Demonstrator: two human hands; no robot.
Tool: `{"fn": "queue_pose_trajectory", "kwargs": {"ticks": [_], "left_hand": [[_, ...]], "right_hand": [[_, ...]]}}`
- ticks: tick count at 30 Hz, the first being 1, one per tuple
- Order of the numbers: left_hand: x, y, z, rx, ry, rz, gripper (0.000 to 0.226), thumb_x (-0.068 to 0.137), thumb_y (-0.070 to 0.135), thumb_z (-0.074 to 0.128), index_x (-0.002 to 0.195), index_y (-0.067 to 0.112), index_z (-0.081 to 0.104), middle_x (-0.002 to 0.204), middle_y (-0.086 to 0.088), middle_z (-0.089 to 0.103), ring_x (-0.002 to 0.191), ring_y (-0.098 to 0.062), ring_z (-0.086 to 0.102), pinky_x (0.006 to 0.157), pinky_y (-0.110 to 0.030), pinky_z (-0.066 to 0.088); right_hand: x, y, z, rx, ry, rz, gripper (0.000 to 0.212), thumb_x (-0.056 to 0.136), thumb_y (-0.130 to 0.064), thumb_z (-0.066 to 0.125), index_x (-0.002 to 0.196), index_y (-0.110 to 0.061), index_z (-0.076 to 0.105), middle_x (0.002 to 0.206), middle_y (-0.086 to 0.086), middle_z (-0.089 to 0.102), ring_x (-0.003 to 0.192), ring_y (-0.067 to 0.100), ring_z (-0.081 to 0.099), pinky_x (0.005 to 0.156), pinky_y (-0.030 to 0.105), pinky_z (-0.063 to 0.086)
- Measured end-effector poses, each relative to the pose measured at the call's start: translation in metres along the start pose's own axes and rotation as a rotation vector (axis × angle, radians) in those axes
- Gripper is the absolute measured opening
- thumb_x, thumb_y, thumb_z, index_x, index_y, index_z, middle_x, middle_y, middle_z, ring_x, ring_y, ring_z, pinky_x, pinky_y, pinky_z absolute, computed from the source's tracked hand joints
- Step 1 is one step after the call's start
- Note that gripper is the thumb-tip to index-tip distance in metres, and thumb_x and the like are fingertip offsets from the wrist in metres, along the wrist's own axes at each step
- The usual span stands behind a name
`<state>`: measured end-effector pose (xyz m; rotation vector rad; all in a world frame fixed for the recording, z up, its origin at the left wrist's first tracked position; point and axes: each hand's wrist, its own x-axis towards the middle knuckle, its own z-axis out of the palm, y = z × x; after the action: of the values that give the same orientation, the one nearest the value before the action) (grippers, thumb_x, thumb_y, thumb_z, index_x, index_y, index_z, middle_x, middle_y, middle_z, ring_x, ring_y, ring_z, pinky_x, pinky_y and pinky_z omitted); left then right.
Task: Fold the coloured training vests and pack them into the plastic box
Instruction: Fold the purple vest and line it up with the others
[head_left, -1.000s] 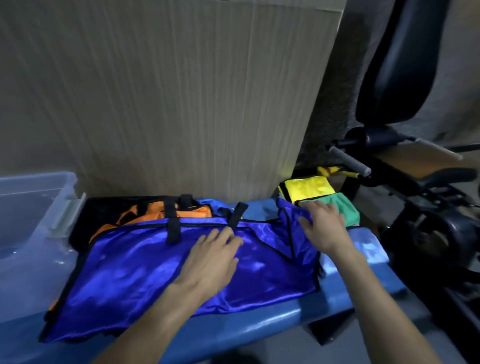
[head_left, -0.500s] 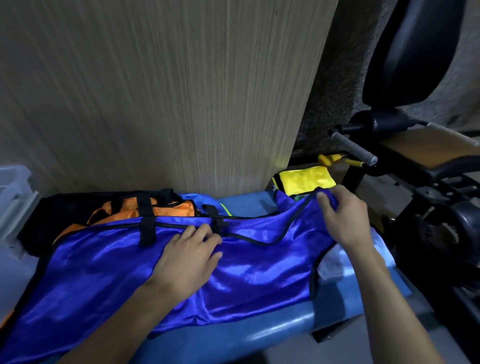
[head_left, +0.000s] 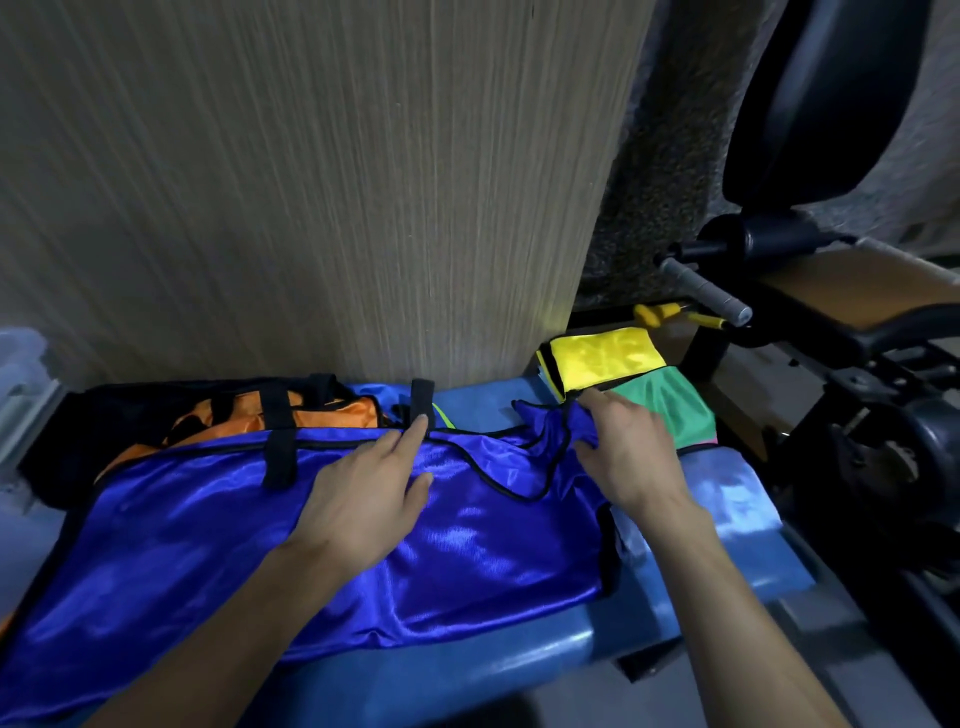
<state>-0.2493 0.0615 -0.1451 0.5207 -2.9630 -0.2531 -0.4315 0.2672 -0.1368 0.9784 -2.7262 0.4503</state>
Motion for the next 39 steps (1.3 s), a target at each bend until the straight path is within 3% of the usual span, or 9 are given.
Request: {"fn": "queue_pose_trajectory", "kwargs": {"ticks": [4,7,12,16,22,25,29,33,39], "left_hand": [[0.013,0.014,-0.004,-0.303,0.094,0.14,0.035,0.099,0.026,0.058,0.134,0.028,0.06,0.095,0.019,0.061,0.073,0.002,0.053,0.075,-0.024,0.048],[0.055,0.042,0.0,-0.347,0.091,0.247,0.029,0.097,0.013,0.057,0.124,0.018,0.066,0.109,0.007,0.07,0.093,-0.004,0.064,0.091,-0.03,0.051],[0.136,0.073,0.033,-0.27,-0.139,0.067,0.044,0.1,0.018,0.055,0.144,0.012,0.048,0.145,-0.011,0.054,0.134,-0.03,0.05,0.11,-0.04,0.04],[0.155,0.069,0.046,-0.312,-0.224,-0.063,0.03,0.098,0.035,0.064,0.11,0.008,0.07,0.113,-0.013,0.07,0.111,-0.029,0.064,0.095,-0.038,0.049],[0.144,0.071,0.023,-0.661,-0.125,-0.051,0.013,0.093,0.017,0.071,0.081,0.016,0.073,0.054,0.016,0.062,0.055,0.002,0.053,0.06,-0.021,0.041],[0.134,0.078,-0.008,-0.899,-0.061,-0.043,0.02,0.09,0.011,0.073,0.074,0.022,0.074,0.064,0.015,0.068,0.064,0.004,0.056,0.071,-0.021,0.044],[0.121,0.092,-0.054,-1.089,-0.117,-0.096,0.011,0.089,0.024,0.074,0.084,0.015,0.078,0.073,0.002,0.067,0.069,-0.01,0.054,0.065,-0.026,0.04],[0.111,0.11,-0.085,-1.179,-0.14,-0.046,0.013,0.089,0.021,0.072,0.077,0.016,0.072,0.076,-0.004,0.069,0.071,-0.015,0.06,0.076,-0.03,0.047],[0.102,0.126,-0.094,-1.021,-0.14,-0.021,0.012,0.084,0.026,0.08,0.081,0.016,0.074,0.073,-0.003,0.065,0.065,-0.013,0.055,0.063,-0.024,0.046]], "right_hand": [[-0.011,0.002,-0.002,0.129,0.092,-0.077,0.023,0.077,-0.008,0.07,0.097,-0.014,0.06,0.088,0.007,0.069,0.087,0.04,0.062,0.067,0.04,0.038],[-0.018,0.004,-0.003,0.171,0.074,-0.122,0.028,0.072,-0.007,0.072,0.093,-0.018,0.058,0.087,0.002,0.068,0.085,0.036,0.062,0.07,0.042,0.044],[-0.03,0.012,-0.011,0.282,0.002,-0.173,0.029,0.072,-0.016,0.077,0.09,-0.029,0.058,0.084,-0.013,0.066,0.083,0.02,0.062,0.078,0.042,0.047],[-0.036,0.014,-0.019,0.425,-0.049,-0.244,0.023,0.082,-0.032,0.08,0.085,-0.028,0.058,0.071,-0.015,0.057,0.067,0.01,0.051,0.065,0.036,0.047],[-0.041,0.013,-0.028,0.472,-0.014,-0.322,0.041,0.09,-0.05,0.069,0.074,-0.016,0.052,0.06,-0.004,0.04,0.058,0.015,0.038,0.056,0.038,0.038],[-0.043,0.011,-0.03,0.509,-0.018,-0.304,0.053,0.088,-0.057,0.064,0.067,-0.014,0.044,0.059,0.002,0.041,0.058,0.021,0.038,0.056,0.045,0.041],[-0.05,0.008,-0.033,0.512,0.077,-0.33,0.047,0.084,-0.06,0.067,0.07,-0.016,0.063,0.093,-0.008,0.064,0.085,0.018,0.057,0.076,0.042,0.05],[-0.053,0.004,-0.046,0.512,0.235,-0.296,0.041,0.084,-0.056,0.071,0.066,-0.02,0.062,0.148,-0.007,0.049,0.131,0.019,0.047,0.105,0.039,0.038],[-0.051,-0.01,-0.064,0.694,0.204,-0.232,0.031,0.083,-0.046,0.078,0.064,-0.028,0.06,0.144,-0.003,0.054,0.129,0.008,0.053,0.102,0.025,0.042]]}}
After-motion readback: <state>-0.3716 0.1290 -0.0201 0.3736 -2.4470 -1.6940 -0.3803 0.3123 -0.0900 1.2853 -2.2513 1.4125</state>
